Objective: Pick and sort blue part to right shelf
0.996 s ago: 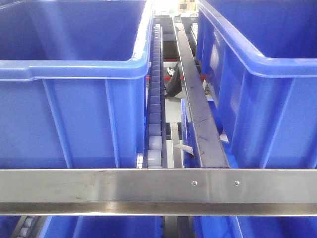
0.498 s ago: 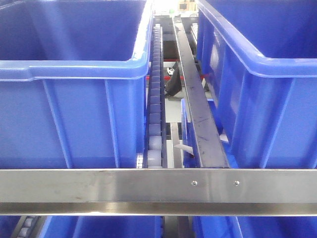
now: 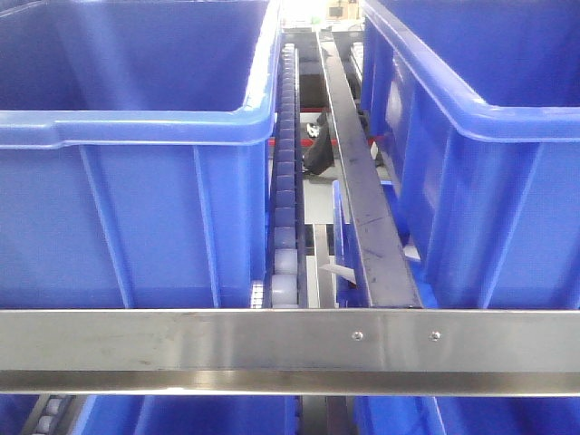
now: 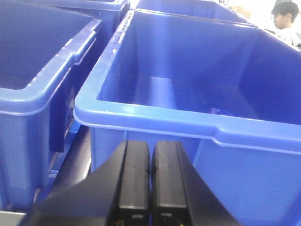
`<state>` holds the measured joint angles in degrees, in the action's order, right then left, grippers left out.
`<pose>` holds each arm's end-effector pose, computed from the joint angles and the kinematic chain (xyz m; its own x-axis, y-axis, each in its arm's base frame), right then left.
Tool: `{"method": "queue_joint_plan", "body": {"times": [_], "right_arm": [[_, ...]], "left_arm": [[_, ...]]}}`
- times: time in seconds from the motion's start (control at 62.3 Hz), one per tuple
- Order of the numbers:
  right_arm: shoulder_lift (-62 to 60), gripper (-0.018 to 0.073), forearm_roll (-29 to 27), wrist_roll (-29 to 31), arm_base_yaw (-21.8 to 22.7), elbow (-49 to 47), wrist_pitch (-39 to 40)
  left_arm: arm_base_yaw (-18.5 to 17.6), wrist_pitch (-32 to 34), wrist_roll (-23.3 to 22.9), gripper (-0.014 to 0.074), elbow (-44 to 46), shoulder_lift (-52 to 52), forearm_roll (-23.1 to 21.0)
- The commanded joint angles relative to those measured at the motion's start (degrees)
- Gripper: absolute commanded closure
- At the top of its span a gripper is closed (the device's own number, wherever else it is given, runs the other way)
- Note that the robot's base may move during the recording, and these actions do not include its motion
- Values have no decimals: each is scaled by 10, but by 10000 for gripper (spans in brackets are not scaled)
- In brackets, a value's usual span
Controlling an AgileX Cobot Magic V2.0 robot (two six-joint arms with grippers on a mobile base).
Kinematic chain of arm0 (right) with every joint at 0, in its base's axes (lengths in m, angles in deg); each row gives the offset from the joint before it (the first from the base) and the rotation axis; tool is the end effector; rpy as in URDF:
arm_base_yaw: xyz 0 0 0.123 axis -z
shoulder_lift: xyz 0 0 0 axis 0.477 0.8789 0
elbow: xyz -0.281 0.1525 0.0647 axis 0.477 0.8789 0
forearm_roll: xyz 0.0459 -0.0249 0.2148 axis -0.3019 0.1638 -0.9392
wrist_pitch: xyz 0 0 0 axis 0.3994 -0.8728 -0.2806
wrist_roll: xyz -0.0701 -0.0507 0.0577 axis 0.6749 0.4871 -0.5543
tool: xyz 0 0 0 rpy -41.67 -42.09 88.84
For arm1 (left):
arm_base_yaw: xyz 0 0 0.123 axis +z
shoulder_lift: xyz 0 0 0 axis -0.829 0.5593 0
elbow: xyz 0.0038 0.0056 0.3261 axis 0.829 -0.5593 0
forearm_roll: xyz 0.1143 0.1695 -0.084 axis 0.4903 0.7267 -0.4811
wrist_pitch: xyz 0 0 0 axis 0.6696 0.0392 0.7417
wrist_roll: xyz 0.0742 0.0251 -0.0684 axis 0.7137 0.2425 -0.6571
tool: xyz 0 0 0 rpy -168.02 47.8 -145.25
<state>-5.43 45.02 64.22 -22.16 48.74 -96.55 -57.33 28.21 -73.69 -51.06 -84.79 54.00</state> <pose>-0.0344 0.0126 0.2722 -0.0511 0.0114 -0.9986 0.0262 0.9996 0.0101 -0.0035 -0.0004 0.2039 0.0059 -0.1461 -0.9893 0.0296 0.9889 -0.1458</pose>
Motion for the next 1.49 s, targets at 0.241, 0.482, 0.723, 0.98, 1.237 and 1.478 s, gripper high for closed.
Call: {"method": "queue_joint_plan", "body": {"times": [0.241,0.482,0.723,0.98,1.237,1.478], "right_arm": [[-11,503,58,-67,-46,127,194],[-11,503,57,-70,-51,213,334],[-11,503,60,-72,-54,214,345],[-11,503,60,-72,-54,214,341],[-11,503,60,-72,-54,214,341],[-11,503,60,-72,-54,214,341]], "left_arm": [[1,53,1,473,-14,-10,-5],[1,53,1,473,-14,-10,-5],[1,53,1,472,-14,-10,-5],[1,53,1,473,-14,-10,-5],[1,53,1,473,-14,-10,-5],[1,53,1,473,-14,-10,-5]]}}
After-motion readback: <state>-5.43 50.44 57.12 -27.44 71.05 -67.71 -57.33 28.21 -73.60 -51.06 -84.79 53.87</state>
